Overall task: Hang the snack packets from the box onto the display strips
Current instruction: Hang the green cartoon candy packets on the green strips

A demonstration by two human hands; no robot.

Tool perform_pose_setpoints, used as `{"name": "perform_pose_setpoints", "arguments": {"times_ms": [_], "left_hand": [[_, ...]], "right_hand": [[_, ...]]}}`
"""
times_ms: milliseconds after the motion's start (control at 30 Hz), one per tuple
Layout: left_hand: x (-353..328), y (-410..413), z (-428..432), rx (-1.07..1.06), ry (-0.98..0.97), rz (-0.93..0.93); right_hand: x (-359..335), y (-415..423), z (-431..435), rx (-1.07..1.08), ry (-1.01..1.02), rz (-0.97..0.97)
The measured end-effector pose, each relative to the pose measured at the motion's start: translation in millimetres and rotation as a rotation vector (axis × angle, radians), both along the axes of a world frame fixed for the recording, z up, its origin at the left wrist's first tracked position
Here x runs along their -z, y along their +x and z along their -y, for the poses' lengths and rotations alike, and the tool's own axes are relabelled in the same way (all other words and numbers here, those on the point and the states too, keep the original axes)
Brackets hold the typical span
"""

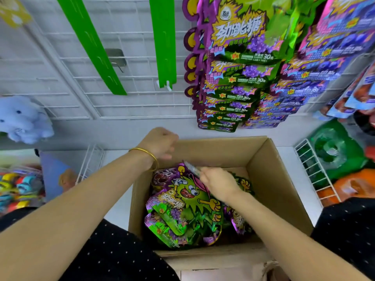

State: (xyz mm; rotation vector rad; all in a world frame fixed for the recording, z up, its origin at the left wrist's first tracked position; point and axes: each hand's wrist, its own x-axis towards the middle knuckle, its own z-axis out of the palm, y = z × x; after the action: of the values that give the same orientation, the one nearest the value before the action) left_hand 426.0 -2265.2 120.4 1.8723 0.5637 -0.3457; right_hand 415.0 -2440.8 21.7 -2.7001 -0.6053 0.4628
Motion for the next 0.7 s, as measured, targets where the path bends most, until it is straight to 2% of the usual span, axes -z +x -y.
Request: {"name": "perform_pose_setpoints", "arguments": {"times_ms": [100,167,200,300,367,400,433,500,567,633,700], "left_hand": [[14,-4,-1,-0.190,-0.431,-0.455],[21,-7,3,-0.211,-0.680,-0.594],[24,-10,6,-0.191,-0.744,-0.600],[29,-9,12,-0.120,-0.702,-0.506],[36,-10,9,-0.034,-0.576,-0.482],[38,-11,7,0.042,-0.522,-0.475],[40,-13,6,0.131,-0.485,-0.469],[42,-18,5,0.285,-0.414,-0.438],[43,-21,4,0.365,-0.355,-0.370],[42,-22,3,0.375,-0.332,-0.301],[44,-19,2,0.356,-0.369,-0.242]], "right_hand": [[-33,2,28,-0.020,0.169,0.093],[-48,-1,32,-0.087,0.292,0.094],[-53,-3,31,-0.133,0.330,0.064],[-57,-6,32,-0.214,0.399,-0.087],[-66,-6,38,-0.060,0.563,-0.299],[-67,-3,43,0.066,0.632,-0.333],[-68,1,47,0.184,0.640,-0.291],[-64,12,55,0.327,0.476,-0.159],[-59,20,58,0.435,0.393,-0.185],[-54,26,61,0.529,0.491,-0.225],[-52,30,64,0.625,0.740,-0.256]]}}
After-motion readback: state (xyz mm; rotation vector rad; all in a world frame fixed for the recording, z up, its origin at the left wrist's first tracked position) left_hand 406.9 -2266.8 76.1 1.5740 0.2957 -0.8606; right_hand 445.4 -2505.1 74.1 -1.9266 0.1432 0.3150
